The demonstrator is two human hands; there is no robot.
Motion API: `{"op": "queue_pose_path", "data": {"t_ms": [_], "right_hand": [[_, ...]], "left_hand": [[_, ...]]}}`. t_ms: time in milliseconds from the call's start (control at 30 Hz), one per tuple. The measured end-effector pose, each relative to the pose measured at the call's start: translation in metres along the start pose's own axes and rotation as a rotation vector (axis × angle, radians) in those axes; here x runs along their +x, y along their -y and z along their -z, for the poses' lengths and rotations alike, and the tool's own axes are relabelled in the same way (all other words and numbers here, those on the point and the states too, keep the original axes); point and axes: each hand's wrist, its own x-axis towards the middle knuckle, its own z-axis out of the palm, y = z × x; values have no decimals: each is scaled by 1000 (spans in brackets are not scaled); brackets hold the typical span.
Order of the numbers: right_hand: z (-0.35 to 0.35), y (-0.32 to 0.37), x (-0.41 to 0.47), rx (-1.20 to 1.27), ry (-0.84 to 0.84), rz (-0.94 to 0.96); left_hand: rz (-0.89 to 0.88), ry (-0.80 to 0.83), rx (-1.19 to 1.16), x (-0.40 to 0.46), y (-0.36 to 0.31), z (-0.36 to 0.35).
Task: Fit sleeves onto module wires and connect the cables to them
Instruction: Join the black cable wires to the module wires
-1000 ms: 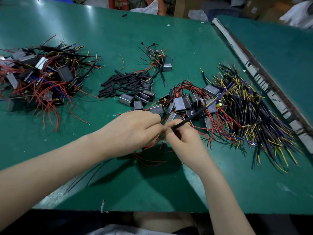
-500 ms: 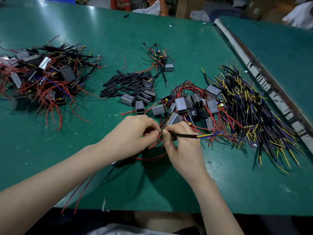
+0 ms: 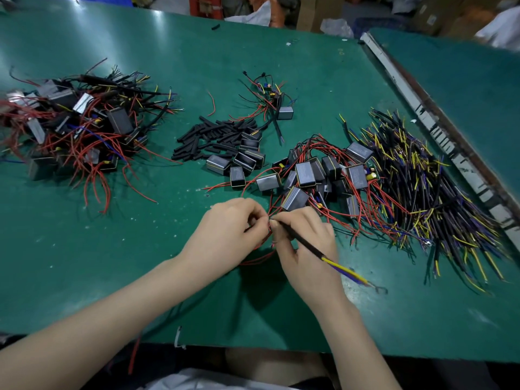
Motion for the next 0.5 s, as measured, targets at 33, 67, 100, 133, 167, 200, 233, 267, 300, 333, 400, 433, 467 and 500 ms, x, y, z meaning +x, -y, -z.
{"op": "queue_pose_path", "data": {"t_ms": [33,67,100,133,167,200,233,267,300,333,400,433,467,500], "right_hand": [[-1,1,-1,-22,-45,7],[-3,3,-2,-49,-95,2],[-5,6,-3,-71,-150,-17],[-7,10,-3,-74,-206,-49],[-8,13,-4,-54,-255,-85],[-9,15,-4,-12,-280,-112],[-9,16,-3,40,-280,-128],[-8,15,-3,95,-262,-144],[-7,14,-2,147,-236,-168],[-6,13,-2,199,-209,-200],[-3,11,0,287,-169,-266],[-3,11,1,326,-160,-302],[-3,12,2,375,-159,-350],[-4,13,3,435,-160,-398]], "left_hand": [[15,-26,-24,-1,-1,-2],[31,-55,-50,-2,-1,-4],[48,-91,-74,-3,-2,-6],[69,-133,-96,-2,-2,-7],[91,-172,-117,-1,-2,-7],[113,-200,-143,0,-1,-7],[123,-209,-173,1,1,-6],[113,-201,-196,1,2,-4],[86,-182,-204,1,2,-3],[51,-159,-198,-1,3,-2],[-28,-127,-179,-4,3,-2],[-64,-121,-178,-5,2,-2],[-86,-118,-188,-6,1,-2],[-88,-116,-213,-6,1,-2]]}}
